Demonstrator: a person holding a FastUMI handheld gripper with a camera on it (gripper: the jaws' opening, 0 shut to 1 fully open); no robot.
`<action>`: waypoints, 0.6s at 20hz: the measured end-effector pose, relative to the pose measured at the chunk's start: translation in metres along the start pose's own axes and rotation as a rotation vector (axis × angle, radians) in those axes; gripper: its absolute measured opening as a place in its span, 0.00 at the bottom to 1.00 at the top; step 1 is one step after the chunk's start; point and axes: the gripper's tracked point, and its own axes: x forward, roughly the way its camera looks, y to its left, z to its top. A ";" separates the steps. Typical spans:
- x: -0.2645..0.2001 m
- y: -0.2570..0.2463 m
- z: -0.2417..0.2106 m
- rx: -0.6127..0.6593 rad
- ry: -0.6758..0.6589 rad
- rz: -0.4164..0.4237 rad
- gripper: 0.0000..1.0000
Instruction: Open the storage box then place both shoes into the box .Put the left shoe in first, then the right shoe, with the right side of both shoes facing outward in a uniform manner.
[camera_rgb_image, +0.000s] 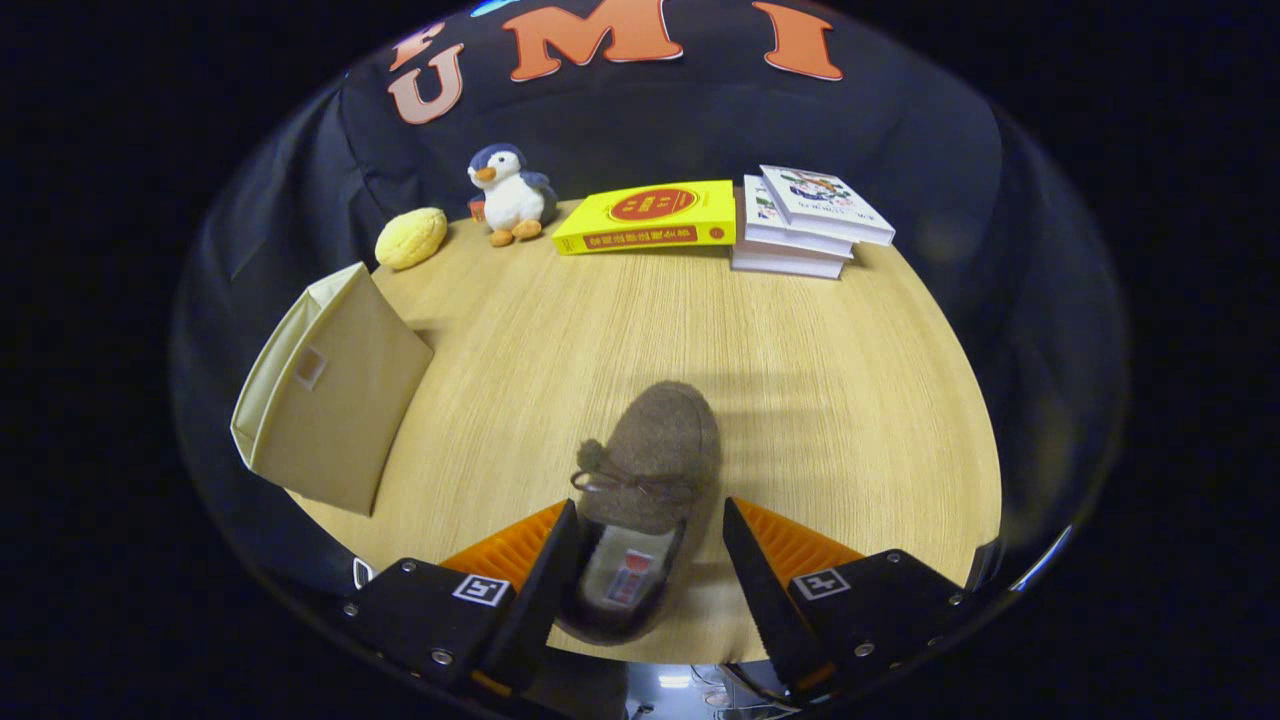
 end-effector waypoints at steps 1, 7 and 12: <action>0.003 0.000 -0.007 0.004 0.009 0.005 0.85; 0.038 -0.022 -0.021 0.038 -0.033 -0.067 0.67; 0.054 -0.019 -0.012 0.090 -0.124 -0.089 0.40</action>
